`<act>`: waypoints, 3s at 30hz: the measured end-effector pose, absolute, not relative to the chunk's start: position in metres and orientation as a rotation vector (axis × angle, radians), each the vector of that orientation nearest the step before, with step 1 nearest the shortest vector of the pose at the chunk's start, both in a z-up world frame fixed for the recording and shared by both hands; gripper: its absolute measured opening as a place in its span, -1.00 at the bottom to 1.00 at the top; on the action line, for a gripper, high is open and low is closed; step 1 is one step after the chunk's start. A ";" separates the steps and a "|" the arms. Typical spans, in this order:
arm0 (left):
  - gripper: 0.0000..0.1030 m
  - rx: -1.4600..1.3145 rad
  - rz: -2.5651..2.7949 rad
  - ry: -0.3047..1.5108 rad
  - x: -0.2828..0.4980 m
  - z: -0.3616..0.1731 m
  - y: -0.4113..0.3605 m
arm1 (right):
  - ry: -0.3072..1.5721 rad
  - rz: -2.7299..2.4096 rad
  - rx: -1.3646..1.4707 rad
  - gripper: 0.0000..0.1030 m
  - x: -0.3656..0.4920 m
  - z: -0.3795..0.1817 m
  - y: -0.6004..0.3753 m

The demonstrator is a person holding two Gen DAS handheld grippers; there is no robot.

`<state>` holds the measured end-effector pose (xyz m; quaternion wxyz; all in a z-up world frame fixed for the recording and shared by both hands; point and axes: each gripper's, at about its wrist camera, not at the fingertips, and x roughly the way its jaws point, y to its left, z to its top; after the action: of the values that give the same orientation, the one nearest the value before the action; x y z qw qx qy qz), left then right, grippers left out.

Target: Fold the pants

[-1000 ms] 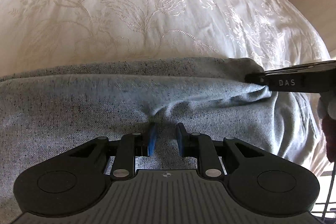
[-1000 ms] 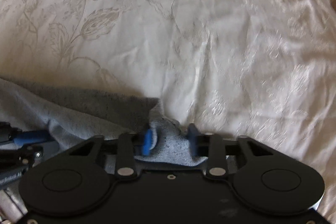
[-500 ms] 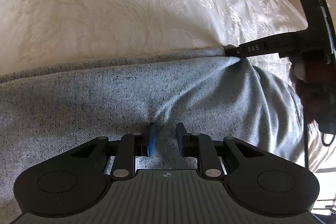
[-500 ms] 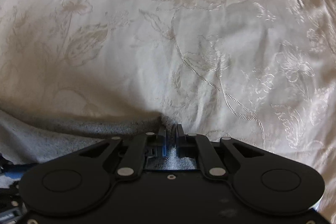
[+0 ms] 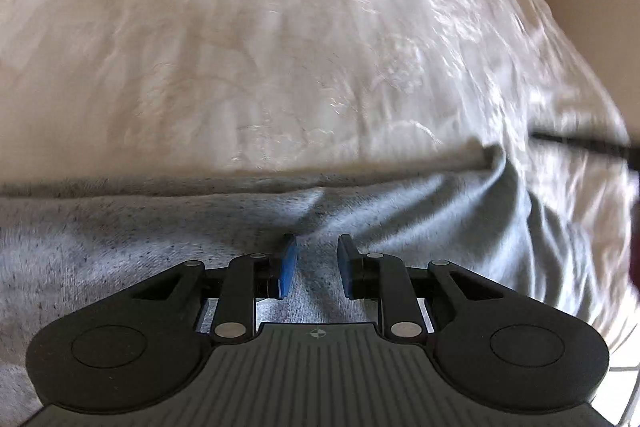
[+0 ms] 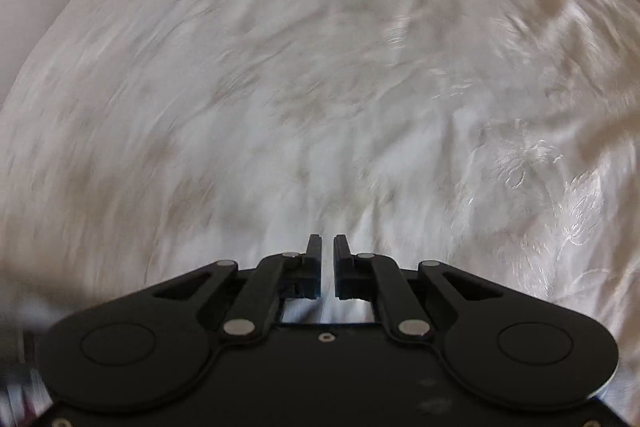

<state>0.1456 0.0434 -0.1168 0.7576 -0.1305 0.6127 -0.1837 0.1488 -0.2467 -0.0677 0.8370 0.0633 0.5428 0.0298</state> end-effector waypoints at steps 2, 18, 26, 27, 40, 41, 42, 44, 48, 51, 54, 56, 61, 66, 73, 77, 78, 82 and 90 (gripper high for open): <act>-0.57 -0.313 -0.387 1.338 0.146 -0.118 0.044 | 1.187 0.142 0.074 -0.85 0.131 -0.070 -0.228; -0.51 -0.201 -0.619 1.251 0.125 -0.088 0.001 | 1.103 0.087 0.106 -0.81 0.140 -0.081 -0.213; -0.52 -0.194 -0.524 1.319 0.139 -0.121 -0.009 | 1.236 -0.012 0.068 -0.78 0.039 -0.100 -0.223; -0.52 -0.199 -0.507 1.321 0.140 -0.118 -0.006 | 1.263 -0.063 0.044 -0.79 0.024 -0.106 -0.230; -0.48 0.016 -0.662 1.293 0.043 -0.086 -0.019 | 1.047 -0.534 0.401 -0.04 -0.138 -0.067 -0.304; -0.48 0.035 -0.652 1.312 0.036 -0.092 -0.021 | 1.036 -0.548 0.435 -0.04 -0.144 -0.069 -0.308; -0.48 0.059 -0.639 1.337 0.030 -0.100 -0.021 | 1.029 -0.556 0.457 -0.04 -0.147 -0.072 -0.311; -0.48 0.107 -0.607 1.377 0.021 -0.114 -0.018 | 1.003 -0.568 0.496 -0.03 -0.153 -0.076 -0.318; -0.48 0.094 -0.583 1.375 0.019 -0.116 -0.014 | 0.945 -0.581 0.555 0.07 -0.154 -0.080 -0.332; -0.48 0.105 -0.554 1.369 0.015 -0.112 -0.015 | 0.913 -0.584 0.593 0.08 -0.147 -0.082 -0.343; -0.48 0.117 -0.531 1.357 0.011 -0.110 -0.017 | 0.900 -0.582 0.618 0.07 -0.140 -0.081 -0.353; -0.47 0.119 -0.521 1.352 0.009 -0.110 -0.018 | 0.905 -0.564 0.618 -0.02 -0.132 -0.083 -0.357; -0.47 0.116 -0.519 1.350 0.005 -0.109 -0.015 | 1.047 -0.506 0.539 -0.89 -0.102 -0.086 -0.356; -0.47 0.112 -0.533 1.342 0.006 -0.107 -0.008 | 0.956 -0.416 0.323 -0.92 -0.105 -0.029 -0.335; -0.47 0.155 -0.523 1.344 0.004 -0.102 -0.001 | 1.102 -0.478 0.377 -0.90 -0.115 -0.096 -0.347; -0.46 0.170 -0.504 1.303 -0.001 -0.086 0.000 | 1.007 -0.484 0.447 -0.02 -0.131 -0.077 -0.358; -0.46 0.163 -0.509 1.288 -0.002 -0.081 -0.001 | 0.988 -0.504 0.467 0.25 -0.137 -0.074 -0.362; -0.46 0.121 -0.533 1.250 -0.003 -0.070 -0.011 | 0.945 -0.523 0.568 0.23 -0.157 -0.078 -0.382; -0.45 0.132 -0.487 1.359 0.007 -0.112 -0.009 | 0.917 -0.502 0.816 0.55 -0.145 -0.117 -0.414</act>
<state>0.0074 -0.0086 -0.1118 0.7485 0.0602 0.6217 -0.2225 -0.1451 -0.4140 -0.1169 0.7881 0.3786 0.4257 -0.2329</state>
